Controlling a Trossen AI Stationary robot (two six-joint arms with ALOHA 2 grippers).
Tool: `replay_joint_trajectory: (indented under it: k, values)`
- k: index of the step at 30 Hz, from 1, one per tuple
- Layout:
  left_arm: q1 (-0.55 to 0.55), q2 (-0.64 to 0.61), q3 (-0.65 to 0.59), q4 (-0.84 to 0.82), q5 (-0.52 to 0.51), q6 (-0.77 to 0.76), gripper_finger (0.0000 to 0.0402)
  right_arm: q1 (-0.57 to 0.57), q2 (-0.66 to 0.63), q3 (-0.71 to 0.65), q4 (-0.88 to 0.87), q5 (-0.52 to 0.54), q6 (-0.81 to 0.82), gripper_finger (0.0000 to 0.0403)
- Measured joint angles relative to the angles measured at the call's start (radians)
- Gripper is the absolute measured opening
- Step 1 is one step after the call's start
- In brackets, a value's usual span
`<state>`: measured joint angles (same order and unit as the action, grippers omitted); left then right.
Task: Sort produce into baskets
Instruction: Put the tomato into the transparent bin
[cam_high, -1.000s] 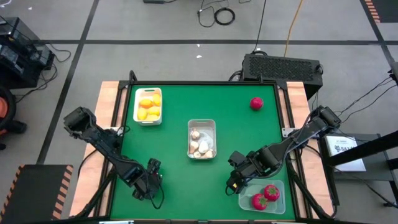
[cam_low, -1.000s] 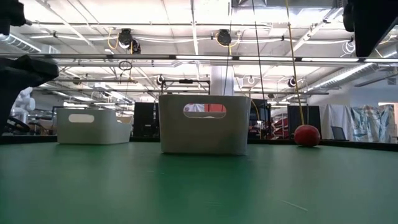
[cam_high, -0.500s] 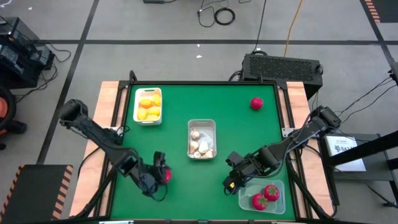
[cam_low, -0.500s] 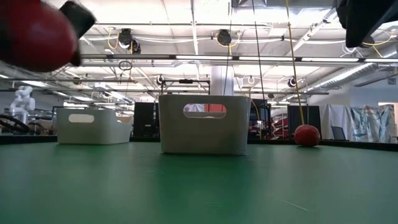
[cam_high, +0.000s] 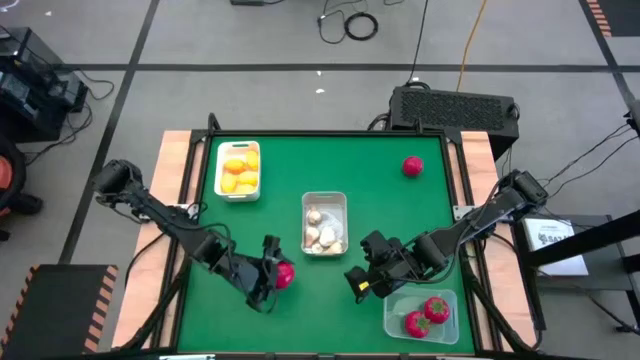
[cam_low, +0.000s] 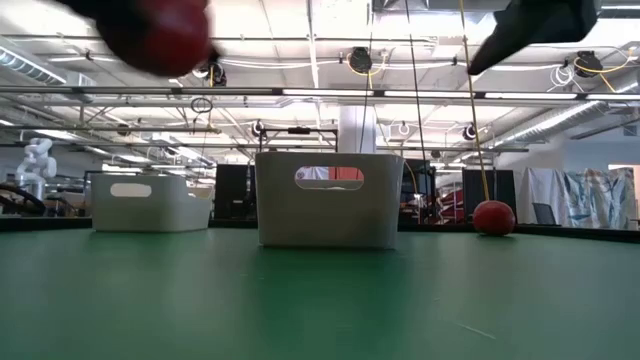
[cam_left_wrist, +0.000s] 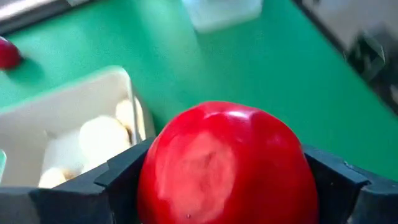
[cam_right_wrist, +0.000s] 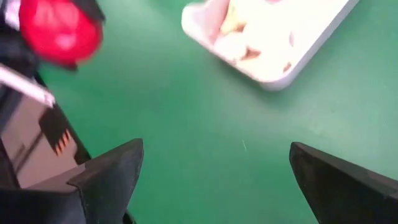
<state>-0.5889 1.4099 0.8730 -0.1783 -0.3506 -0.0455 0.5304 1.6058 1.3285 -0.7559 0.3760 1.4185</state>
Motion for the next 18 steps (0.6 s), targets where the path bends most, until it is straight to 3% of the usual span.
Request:
replay_joint_trajectory:
  k: [6,10,13,18]
  values:
    - [0.061,0.051,0.000,0.257,0.059,0.005,0.0319,0.012,-0.006,0.000,0.005,0.021,0.046,0.0393]
    - [0.061,0.130,0.023,0.418,0.065,-0.001,0.0319,0.046,-0.055,0.000,-0.035,0.076,-0.021,0.0393]
    - [0.057,0.230,0.118,0.480,0.047,0.001,0.0319,0.072,-0.110,0.000,-0.123,0.126,-0.097,0.0393]
    - [0.092,0.466,0.393,0.486,-0.021,-0.030,0.0319,0.118,-0.198,0.000,-0.286,0.145,-0.214,0.0393]
